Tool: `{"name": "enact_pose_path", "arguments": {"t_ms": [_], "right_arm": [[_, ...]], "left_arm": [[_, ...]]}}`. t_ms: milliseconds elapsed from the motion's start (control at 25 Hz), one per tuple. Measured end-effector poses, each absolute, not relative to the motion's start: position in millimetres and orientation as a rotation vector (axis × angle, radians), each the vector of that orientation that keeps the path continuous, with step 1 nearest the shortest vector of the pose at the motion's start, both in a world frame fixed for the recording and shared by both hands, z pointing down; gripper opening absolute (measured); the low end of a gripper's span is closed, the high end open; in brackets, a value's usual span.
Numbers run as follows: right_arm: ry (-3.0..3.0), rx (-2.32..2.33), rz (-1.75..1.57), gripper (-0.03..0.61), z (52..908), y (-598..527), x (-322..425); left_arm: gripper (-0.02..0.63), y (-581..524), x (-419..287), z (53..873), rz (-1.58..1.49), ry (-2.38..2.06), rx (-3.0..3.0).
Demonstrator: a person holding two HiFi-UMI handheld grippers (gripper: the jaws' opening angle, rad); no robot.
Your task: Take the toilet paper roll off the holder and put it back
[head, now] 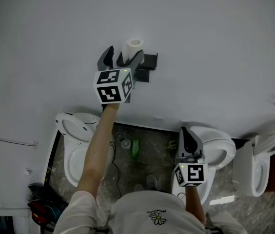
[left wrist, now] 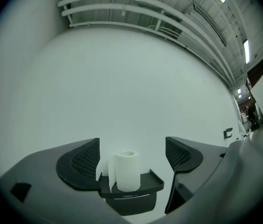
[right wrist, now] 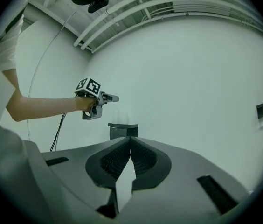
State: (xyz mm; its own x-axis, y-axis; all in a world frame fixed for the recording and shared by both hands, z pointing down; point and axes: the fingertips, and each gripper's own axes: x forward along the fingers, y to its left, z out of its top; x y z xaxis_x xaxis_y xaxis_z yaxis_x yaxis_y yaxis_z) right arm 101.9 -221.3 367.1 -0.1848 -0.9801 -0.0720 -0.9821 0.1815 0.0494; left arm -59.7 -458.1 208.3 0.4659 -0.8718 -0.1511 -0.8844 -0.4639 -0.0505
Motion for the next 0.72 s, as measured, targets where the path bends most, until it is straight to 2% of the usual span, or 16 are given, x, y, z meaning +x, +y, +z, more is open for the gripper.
{"name": "enact_pose_path", "arguments": {"t_ms": [400, 720], "right_arm": [[2.340, -2.062, 0.116, 0.009, 374.5, -218.1, 120.4], [2.332, -2.109, 0.074, 0.009, 384.7, -217.5, 127.5]], "left_arm": [[0.436, -544.7, -48.8, 266.0, -0.087, 1.701, -2.642], [0.434, -563.3, -38.9, 286.1, -0.139, 1.679, -2.719]]}}
